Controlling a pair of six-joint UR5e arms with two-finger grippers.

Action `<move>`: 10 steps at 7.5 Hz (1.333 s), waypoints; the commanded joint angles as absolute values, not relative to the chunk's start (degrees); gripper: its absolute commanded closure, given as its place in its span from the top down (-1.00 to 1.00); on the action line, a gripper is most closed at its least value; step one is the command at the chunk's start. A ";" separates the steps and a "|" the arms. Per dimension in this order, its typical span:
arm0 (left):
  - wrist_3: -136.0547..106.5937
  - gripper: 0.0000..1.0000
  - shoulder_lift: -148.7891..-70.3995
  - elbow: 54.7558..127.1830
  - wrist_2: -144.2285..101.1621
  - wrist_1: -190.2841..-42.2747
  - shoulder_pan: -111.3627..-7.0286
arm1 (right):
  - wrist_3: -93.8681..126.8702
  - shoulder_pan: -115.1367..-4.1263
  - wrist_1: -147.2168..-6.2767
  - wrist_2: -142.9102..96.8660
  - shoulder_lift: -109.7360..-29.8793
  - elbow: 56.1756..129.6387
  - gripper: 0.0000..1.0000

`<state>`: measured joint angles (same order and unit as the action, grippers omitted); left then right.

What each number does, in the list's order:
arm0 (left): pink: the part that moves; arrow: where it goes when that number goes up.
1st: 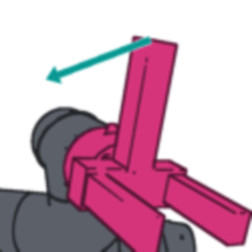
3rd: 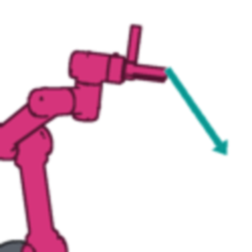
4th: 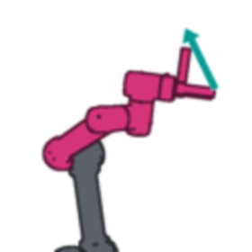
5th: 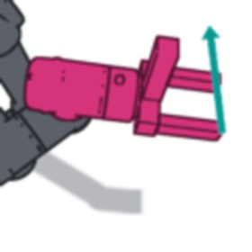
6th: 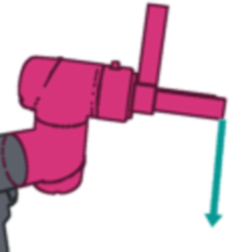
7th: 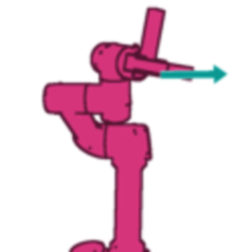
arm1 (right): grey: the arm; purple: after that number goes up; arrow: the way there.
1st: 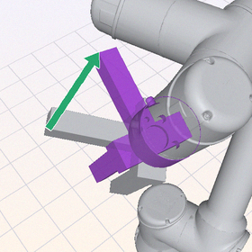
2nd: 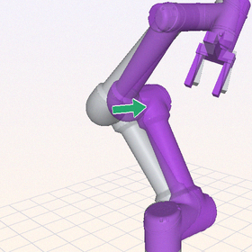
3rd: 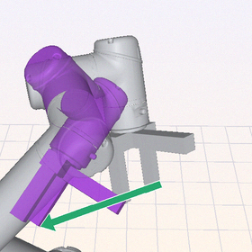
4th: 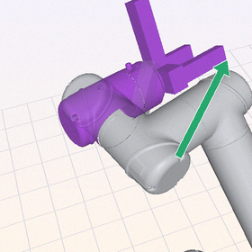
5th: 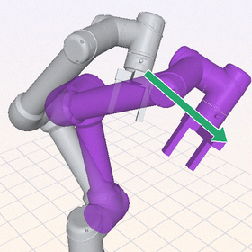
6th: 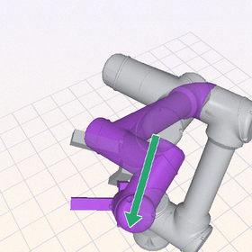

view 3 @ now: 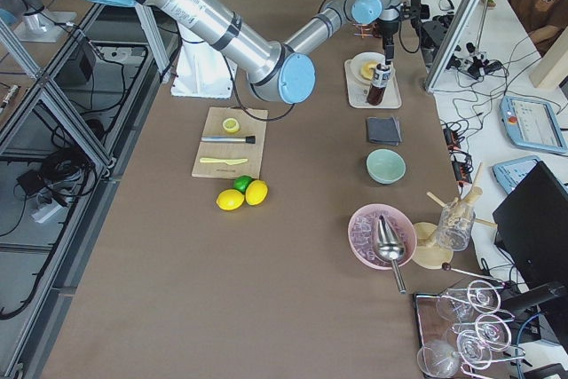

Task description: Place tea on tray

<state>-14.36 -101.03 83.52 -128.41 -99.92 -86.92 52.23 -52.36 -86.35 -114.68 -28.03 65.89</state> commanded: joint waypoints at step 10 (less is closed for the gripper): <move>-13.89 0.95 -100.81 83.50 -128.76 -99.76 -87.01 | -2.72 -83.01 -109.74 -121.75 -76.77 98.12 1.00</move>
<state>-13.96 -101.27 83.50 -128.55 -99.86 -86.96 5.79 -74.40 -117.01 -114.98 -68.03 102.84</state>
